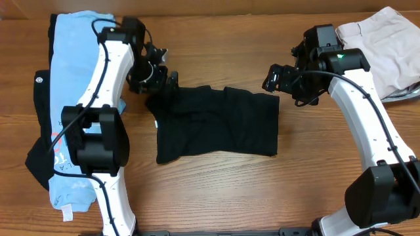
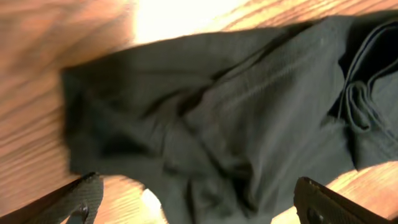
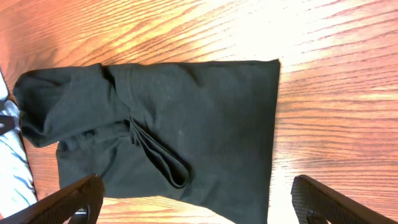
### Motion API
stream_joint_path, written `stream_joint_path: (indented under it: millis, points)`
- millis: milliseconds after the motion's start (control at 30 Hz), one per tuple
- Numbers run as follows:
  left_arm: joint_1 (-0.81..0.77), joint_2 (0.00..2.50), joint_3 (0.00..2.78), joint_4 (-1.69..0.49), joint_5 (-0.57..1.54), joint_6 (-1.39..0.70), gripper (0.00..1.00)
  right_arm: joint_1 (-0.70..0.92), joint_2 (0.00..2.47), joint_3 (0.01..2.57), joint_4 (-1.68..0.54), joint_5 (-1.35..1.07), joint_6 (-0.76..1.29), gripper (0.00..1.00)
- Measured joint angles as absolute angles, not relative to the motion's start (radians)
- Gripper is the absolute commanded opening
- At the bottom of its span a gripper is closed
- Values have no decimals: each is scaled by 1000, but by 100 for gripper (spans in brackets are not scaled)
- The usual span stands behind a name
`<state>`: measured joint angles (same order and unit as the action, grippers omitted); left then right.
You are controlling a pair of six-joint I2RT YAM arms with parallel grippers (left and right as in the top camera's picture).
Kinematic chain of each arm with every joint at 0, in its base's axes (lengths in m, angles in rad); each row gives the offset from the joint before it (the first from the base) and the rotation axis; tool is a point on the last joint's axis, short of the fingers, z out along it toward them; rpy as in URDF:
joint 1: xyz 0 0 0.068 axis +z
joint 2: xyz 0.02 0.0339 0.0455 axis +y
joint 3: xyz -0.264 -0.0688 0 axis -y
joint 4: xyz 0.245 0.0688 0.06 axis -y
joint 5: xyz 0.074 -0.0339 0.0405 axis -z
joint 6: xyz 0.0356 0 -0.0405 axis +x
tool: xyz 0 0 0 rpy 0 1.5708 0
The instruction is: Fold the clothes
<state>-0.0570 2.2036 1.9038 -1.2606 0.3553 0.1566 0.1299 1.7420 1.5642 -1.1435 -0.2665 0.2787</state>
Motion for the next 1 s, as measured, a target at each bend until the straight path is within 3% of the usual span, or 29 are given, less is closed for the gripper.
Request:
stream_joint_path:
  millis: [267, 767, 1000]
  points:
    - [-66, 2204, 1729, -1175, 392, 157, 99, 130, 1742, 1564, -1144, -241, 268, 100]
    - [-109, 2197, 1643, -1138, 192, 30, 94, 130, 1742, 1564, -1144, -223, 263, 100]
    - [-178, 2168, 1581, -1077, 97, -93, 71, 130, 1742, 1564, -1143, -220, 261, 100]
